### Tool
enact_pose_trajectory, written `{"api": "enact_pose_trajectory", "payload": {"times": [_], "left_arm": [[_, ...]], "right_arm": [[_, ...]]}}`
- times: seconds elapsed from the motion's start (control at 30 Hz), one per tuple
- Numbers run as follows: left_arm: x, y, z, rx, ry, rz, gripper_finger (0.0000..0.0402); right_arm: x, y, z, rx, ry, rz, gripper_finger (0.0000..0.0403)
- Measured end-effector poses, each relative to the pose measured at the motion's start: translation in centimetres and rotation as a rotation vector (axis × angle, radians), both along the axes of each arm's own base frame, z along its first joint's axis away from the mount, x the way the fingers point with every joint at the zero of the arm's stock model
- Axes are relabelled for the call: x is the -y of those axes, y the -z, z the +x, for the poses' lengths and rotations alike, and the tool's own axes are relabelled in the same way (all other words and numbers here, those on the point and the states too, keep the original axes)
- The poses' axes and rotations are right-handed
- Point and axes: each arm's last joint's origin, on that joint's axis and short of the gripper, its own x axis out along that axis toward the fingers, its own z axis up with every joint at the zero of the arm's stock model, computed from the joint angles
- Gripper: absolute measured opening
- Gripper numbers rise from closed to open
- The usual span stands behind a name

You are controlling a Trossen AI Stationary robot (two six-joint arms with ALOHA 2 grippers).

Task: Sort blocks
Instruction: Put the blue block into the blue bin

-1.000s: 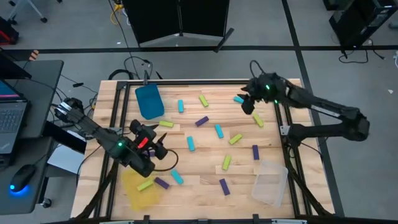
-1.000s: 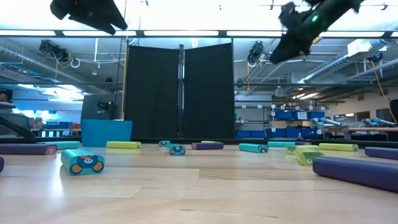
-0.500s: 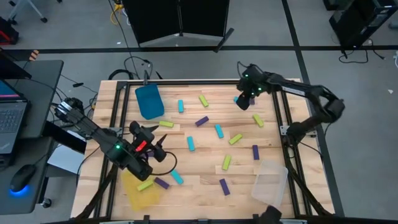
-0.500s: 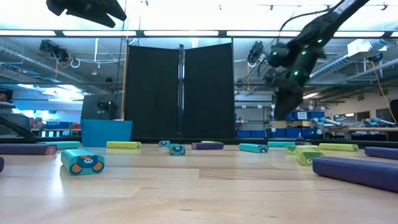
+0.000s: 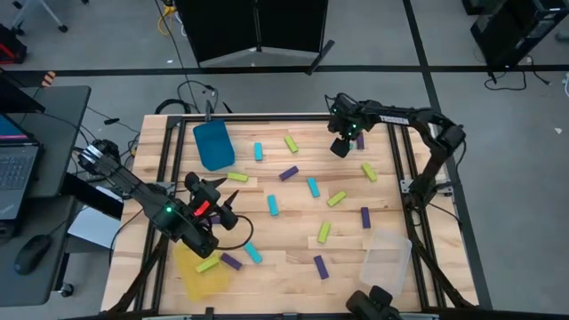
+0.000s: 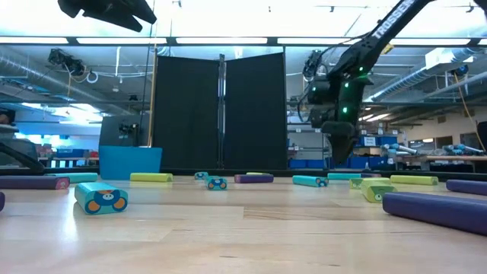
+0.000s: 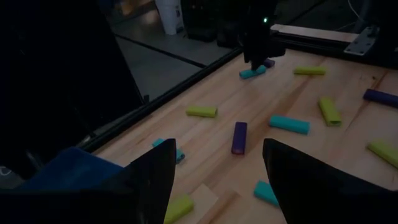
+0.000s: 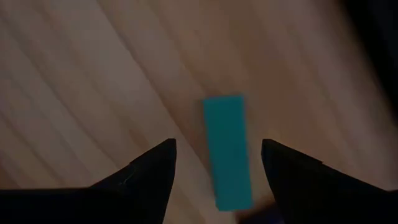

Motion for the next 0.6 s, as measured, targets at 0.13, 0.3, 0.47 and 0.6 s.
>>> {"api": "enact_pose_trajectory", "payload": {"times": [0.13, 0.3, 0.47, 0.6], "left_arm": [[0.0, 0.0, 0.0, 0.004, -0.002, 0.009, 0.0248], [0.0, 0.0, 0.0, 0.004, -0.002, 0.009, 0.0248], [0.0, 0.0, 0.0, 0.001, -0.002, 0.012, 0.0248], [0.0, 0.0, 0.0, 0.002, -0.002, 0.013, 0.0248]], "right_arm": [[0.4, 1.3, 0.3, -0.077, 0.018, -0.030, 0.0255], [0.6, 2.3, 0.4, -0.105, 0.018, -0.025, 0.0256], [0.6, 2.7, 0.6, -0.107, 0.014, -0.005, 0.0247], [0.4, 2.7, 0.7, -0.105, 0.002, -0.006, 0.0218]]}}
